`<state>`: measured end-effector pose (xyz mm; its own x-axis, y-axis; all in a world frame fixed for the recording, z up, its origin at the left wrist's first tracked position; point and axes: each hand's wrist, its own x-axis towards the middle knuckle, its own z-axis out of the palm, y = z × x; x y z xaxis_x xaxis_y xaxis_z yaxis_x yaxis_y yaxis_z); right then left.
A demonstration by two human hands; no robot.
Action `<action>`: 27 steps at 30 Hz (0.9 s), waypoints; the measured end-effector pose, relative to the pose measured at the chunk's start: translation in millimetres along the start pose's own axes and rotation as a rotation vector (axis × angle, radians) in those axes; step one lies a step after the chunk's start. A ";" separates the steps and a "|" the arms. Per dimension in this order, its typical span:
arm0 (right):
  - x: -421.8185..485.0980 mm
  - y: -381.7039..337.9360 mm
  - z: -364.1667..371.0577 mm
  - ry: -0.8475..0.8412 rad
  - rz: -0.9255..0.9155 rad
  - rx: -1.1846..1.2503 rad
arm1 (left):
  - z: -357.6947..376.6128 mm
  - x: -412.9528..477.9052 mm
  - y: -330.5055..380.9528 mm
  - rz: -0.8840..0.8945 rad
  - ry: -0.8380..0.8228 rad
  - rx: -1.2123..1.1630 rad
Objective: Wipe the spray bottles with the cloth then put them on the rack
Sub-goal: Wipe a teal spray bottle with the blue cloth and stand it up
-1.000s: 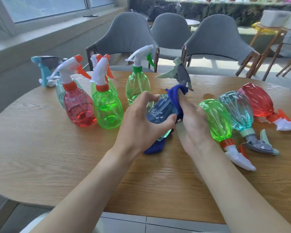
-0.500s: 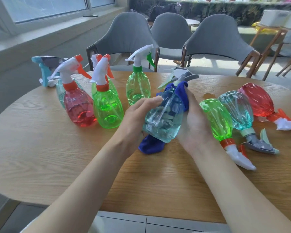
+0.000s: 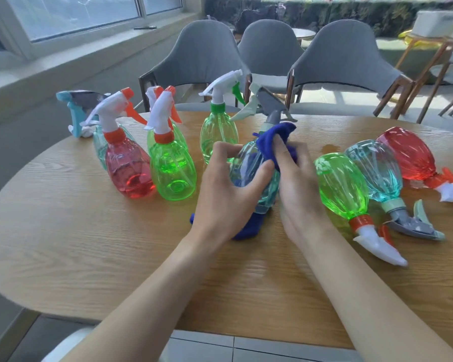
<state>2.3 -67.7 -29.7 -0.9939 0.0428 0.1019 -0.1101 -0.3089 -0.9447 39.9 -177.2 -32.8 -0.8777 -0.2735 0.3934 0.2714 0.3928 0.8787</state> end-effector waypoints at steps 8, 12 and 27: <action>-11.9 4.2 -2.8 -0.094 -0.330 -0.362 | -4.3 17.4 -4.0 -0.169 0.109 -0.208; -3.8 -2.4 -5.9 -0.082 -0.357 -0.416 | -3.8 12.0 -3.0 -0.155 -0.006 -0.256; 1.1 -11.7 -12.7 -0.036 -0.158 -0.374 | -1.5 13.5 -0.6 -0.286 -0.060 -0.450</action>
<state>2.7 -52.0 -22.5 -0.9654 0.0266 0.2593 -0.2572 0.0656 -0.9641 28.5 -182.4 -27.6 -0.9588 -0.2590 0.1169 0.1493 -0.1089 0.9828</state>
